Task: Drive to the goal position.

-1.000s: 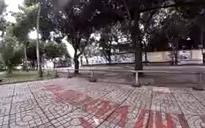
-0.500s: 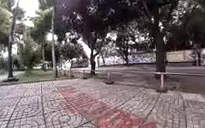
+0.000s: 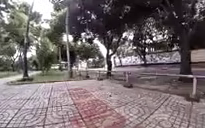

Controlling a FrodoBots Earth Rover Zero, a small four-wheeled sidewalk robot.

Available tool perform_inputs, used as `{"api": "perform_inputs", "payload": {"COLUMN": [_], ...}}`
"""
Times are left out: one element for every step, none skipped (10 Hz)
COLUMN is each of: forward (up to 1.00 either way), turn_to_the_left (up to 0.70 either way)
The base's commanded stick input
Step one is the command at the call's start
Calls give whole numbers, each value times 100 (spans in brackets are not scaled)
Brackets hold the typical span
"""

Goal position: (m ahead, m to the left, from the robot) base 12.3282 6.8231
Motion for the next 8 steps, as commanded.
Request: {"api": "perform_inputs", "payload": {"forward": [70, 70, 70, 70, 70, 70, 70, 70], "turn_to_the_left": [27, 27, 27, 27, 27, 27, 27, 27]}}
